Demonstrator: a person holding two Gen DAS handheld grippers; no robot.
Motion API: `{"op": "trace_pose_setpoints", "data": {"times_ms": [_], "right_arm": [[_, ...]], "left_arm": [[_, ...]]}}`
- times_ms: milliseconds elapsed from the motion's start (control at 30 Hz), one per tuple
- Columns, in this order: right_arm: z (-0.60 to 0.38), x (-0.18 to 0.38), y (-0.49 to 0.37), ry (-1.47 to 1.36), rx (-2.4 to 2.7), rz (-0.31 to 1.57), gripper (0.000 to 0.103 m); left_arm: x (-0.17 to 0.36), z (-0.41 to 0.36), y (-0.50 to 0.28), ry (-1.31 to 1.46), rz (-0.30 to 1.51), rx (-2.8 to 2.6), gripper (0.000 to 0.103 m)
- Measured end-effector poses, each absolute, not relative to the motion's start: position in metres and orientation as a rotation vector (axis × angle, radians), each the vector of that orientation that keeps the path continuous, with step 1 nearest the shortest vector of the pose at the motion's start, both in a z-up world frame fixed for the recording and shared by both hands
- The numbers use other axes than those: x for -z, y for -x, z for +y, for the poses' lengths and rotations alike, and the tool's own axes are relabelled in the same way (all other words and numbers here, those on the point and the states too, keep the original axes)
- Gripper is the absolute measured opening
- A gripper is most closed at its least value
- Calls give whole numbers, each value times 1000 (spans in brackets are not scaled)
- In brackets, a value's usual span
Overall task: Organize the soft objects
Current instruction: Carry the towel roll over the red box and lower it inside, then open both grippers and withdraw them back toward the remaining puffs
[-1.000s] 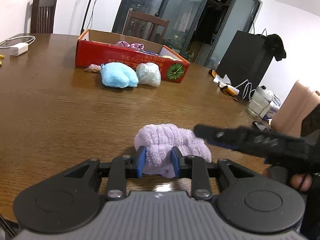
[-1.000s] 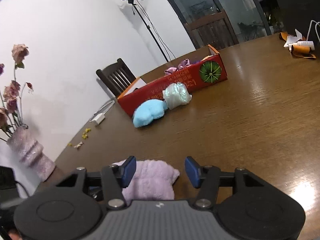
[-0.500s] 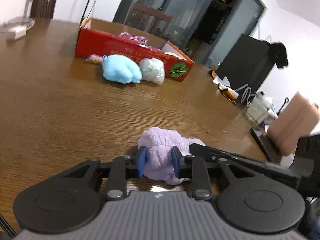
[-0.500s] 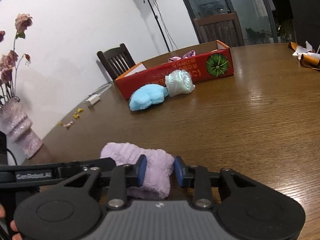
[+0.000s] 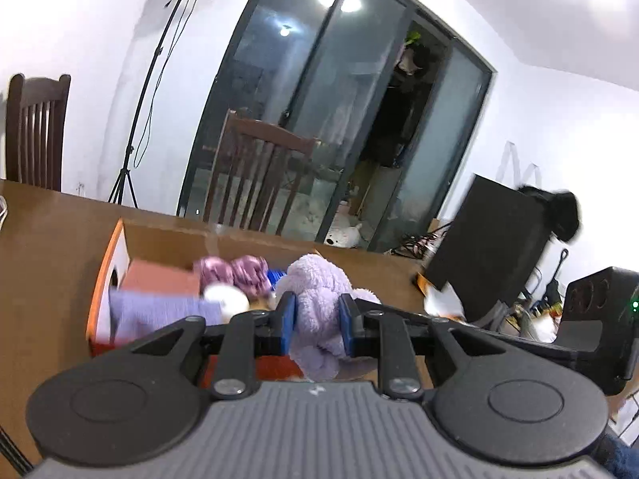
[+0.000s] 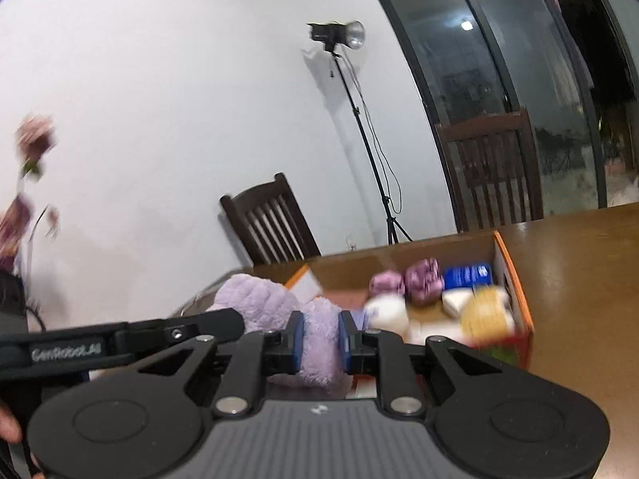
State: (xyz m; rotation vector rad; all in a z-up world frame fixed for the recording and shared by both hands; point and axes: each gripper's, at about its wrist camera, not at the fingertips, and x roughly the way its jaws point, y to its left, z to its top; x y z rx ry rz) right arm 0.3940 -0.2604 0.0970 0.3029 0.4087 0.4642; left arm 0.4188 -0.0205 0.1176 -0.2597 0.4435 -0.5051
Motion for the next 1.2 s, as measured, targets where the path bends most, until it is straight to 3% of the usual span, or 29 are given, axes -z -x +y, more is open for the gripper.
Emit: {"op": "trace_pose_setpoints", "data": {"times_ms": [267, 567, 700, 800, 900, 1000, 1200], "right_arm": [[-245, -68, -524, -282, -427, 584, 18], [-216, -25, -543, -124, -357, 701, 28], [-219, -32, -539, -124, -361, 682, 37], [-227, -55, -525, -131, -348, 644, 48], [-238, -90, -503, -135, -350, 590, 49], [-249, -125, -471, -108, -323, 512, 59], [-265, -179, -403, -52, -285, 408, 64]], "left_arm": [[-68, -13, -519, 276, 632, 405, 24], [-35, -23, -531, 139, 719, 362, 25], [-49, -21, -518, 129, 691, 346, 52], [-65, -16, -506, 132, 667, 343, 52], [-96, -8, -481, 115, 605, 326, 53], [-127, -5, -452, 84, 530, 304, 60], [-185, -5, -378, 45, 363, 259, 72]]}}
